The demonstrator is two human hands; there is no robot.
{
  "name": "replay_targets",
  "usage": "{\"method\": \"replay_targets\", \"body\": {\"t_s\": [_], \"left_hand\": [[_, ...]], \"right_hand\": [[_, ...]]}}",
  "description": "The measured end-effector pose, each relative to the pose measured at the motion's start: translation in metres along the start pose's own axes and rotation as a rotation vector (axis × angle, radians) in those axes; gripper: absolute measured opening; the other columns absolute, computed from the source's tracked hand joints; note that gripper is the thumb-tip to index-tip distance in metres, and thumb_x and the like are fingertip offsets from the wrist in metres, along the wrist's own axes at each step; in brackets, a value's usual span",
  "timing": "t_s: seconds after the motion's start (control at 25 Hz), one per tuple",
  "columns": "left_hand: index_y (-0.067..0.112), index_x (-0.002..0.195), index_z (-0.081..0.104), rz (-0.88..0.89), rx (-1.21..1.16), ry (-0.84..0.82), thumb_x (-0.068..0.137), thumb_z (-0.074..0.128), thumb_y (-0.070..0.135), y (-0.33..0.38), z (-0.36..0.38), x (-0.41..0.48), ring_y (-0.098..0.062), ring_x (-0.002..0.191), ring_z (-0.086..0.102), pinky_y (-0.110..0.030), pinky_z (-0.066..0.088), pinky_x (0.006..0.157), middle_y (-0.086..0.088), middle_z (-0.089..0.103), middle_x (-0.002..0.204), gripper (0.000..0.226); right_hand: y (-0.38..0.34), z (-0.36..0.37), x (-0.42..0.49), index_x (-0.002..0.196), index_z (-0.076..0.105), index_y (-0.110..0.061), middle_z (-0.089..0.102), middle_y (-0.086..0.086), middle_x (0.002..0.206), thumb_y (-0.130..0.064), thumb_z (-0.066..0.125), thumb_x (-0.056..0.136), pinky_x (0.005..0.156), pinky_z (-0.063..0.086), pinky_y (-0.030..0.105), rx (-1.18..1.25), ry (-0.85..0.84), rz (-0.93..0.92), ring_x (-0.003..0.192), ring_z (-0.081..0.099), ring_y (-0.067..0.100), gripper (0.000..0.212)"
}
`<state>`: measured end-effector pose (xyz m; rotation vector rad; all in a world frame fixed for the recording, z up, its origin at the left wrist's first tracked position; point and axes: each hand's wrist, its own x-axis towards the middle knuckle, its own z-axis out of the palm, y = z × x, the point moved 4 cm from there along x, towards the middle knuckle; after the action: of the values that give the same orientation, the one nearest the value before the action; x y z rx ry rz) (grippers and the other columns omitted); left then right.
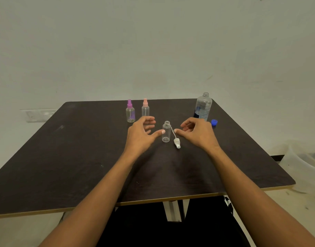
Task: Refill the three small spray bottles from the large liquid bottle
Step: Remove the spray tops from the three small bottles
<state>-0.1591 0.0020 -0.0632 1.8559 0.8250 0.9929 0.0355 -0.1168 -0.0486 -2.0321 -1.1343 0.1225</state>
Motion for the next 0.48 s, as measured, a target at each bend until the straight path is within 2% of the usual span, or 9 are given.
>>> {"method": "replay_targets", "body": {"t_s": [0.12,0.24,0.36,0.48], "left_hand": [[0.019,0.129,0.066,0.008,-0.026,0.009,0.074,0.094,0.033,0.003,-0.015,-0.005,-0.003,0.11,0.071,-0.026,0.058,0.097,0.006,0.073,0.121,0.064],[0.018,0.128,0.067,0.01,-0.018,0.043,0.075,0.093,0.032,0.003,-0.023,-0.002,-0.004,0.109,0.071,-0.027,0.059,0.097,0.006,0.074,0.12,0.061],[0.018,0.126,0.068,0.004,0.016,0.104,0.081,0.089,0.031,0.002,-0.025,0.013,0.0,0.104,0.07,-0.019,0.058,0.093,0.007,0.073,0.118,0.051],[0.017,0.132,0.063,-0.014,0.091,0.178,0.087,0.085,0.029,-0.007,-0.019,0.038,-0.006,0.111,0.068,-0.022,0.055,0.098,0.002,0.07,0.126,0.052]], "right_hand": [[-0.015,-0.012,-0.003,0.098,0.077,-0.02,0.074,-0.008,0.085,-0.048,0.09,0.078,0.072,0.056,0.014,0.046,0.007,-0.041,0.078,0.071,0.004,0.037],[-0.029,-0.018,-0.002,0.095,0.077,-0.022,0.075,-0.009,0.083,-0.049,0.089,0.078,0.07,0.056,0.011,0.066,0.02,-0.085,0.076,0.071,0.003,0.035],[-0.044,-0.015,0.015,0.095,0.076,-0.022,0.075,-0.01,0.083,-0.049,0.089,0.079,0.067,0.053,0.006,0.072,0.019,-0.126,0.074,0.069,-0.001,0.034],[-0.063,-0.003,0.048,0.099,0.078,-0.018,0.077,-0.007,0.086,-0.048,0.088,0.08,0.074,0.056,0.015,0.049,0.013,-0.199,0.078,0.071,0.001,0.037]]}}
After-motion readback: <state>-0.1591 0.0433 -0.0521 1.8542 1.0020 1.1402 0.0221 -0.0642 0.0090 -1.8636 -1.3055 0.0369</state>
